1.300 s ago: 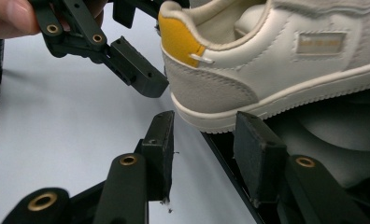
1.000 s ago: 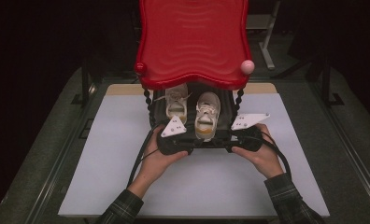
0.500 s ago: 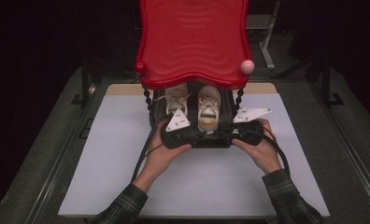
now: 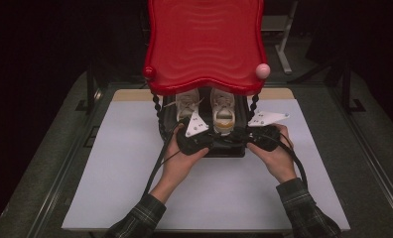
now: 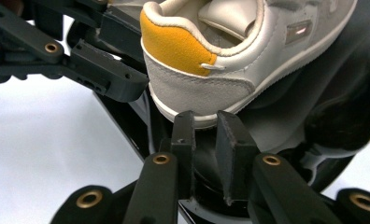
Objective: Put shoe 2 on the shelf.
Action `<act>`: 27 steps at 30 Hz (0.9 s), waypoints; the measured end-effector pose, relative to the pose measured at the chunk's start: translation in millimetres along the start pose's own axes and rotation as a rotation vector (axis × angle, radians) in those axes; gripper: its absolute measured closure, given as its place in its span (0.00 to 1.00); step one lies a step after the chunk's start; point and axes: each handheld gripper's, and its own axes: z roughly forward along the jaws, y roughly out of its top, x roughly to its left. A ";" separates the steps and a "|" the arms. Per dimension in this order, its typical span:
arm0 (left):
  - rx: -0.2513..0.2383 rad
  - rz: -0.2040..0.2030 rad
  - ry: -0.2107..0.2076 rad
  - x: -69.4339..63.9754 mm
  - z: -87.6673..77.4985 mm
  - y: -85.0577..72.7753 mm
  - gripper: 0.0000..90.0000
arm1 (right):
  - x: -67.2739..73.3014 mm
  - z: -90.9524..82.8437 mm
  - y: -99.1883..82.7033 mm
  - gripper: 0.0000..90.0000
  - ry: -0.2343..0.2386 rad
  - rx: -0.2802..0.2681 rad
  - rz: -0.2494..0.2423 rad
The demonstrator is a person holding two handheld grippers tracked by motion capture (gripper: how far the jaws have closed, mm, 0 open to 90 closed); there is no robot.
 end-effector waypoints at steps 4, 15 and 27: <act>0.030 -0.002 0.023 -1.7 3.0 2.7 0.70 | -0.4 2.7 -0.2 0.88 -0.023 0.011 0.008; 0.030 -0.030 0.008 -4.4 -2.5 3.9 0.65 | 1.5 1.7 -1.6 0.86 -0.009 0.023 0.020; 0.064 -0.038 -0.090 -8.8 -40.4 -15.2 0.47 | 8.6 -26.2 -21.0 0.64 0.060 0.024 0.069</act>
